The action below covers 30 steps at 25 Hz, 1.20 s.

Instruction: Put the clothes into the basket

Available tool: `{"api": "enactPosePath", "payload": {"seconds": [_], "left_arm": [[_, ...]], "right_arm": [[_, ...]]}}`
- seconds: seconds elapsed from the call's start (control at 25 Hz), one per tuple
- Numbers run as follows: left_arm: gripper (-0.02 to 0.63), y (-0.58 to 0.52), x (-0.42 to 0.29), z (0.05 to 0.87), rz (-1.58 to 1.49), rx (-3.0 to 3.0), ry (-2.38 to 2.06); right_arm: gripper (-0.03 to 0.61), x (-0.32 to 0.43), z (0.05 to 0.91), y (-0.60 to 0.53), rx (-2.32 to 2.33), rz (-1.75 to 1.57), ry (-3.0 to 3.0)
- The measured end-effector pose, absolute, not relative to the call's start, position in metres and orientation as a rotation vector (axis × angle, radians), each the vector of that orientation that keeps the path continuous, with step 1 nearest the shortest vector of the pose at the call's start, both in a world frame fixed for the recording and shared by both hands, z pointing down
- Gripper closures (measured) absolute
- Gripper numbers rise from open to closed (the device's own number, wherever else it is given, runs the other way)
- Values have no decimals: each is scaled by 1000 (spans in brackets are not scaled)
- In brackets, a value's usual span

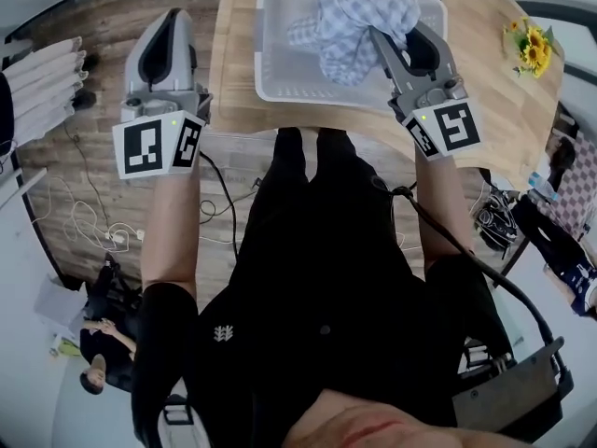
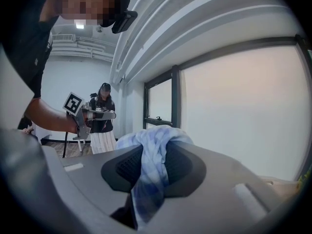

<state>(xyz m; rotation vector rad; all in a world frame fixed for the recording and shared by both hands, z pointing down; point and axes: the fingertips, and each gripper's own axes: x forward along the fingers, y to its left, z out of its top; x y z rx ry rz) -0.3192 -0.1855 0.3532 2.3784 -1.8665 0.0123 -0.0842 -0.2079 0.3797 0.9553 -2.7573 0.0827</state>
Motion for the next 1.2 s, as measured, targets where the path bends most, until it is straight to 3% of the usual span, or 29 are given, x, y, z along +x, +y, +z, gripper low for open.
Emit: {"api": "enactPosePath", "payload": {"seconds": [1.2], "left_arm": [[614,-195,-308,389,34,2360,-1817]], "right_arm": [[465,-83,461,-198,827,209,-2589]]}}
